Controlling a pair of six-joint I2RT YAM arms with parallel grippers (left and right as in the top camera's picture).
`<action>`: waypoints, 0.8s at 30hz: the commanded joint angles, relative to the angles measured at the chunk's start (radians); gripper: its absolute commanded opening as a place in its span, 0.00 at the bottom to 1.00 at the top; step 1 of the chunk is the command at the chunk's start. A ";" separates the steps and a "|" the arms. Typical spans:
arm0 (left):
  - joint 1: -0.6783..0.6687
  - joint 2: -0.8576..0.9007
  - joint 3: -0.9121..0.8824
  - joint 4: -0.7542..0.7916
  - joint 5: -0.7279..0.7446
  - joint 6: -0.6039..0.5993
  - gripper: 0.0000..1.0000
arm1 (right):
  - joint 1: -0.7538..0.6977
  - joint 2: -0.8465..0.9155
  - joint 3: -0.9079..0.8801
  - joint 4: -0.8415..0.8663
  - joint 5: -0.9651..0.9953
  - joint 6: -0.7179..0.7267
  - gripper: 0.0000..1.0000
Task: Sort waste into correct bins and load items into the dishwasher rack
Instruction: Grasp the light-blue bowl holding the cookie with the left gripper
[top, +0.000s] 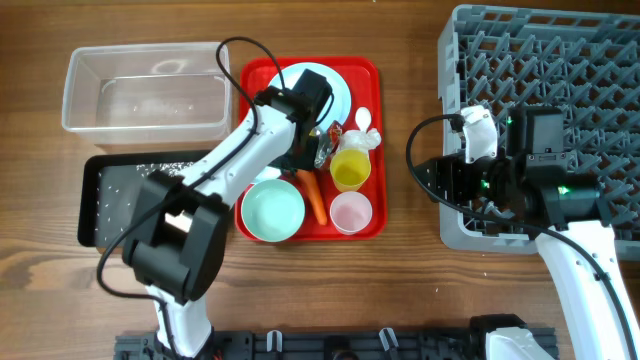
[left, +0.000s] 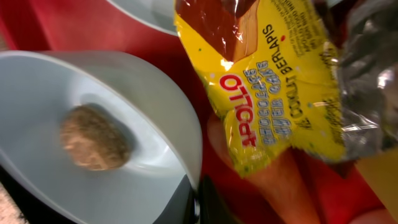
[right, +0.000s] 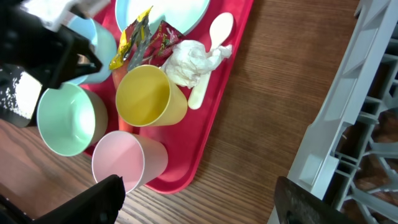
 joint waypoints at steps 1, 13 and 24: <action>0.008 -0.132 0.055 -0.035 0.005 -0.010 0.04 | 0.006 0.008 0.005 0.009 0.004 0.004 0.80; 0.155 -0.299 0.055 -0.223 0.078 -0.061 0.04 | 0.006 0.008 0.005 0.009 0.018 0.005 0.80; 0.780 -0.316 0.049 -0.326 0.681 0.312 0.04 | 0.006 0.008 0.005 0.009 0.018 0.005 0.79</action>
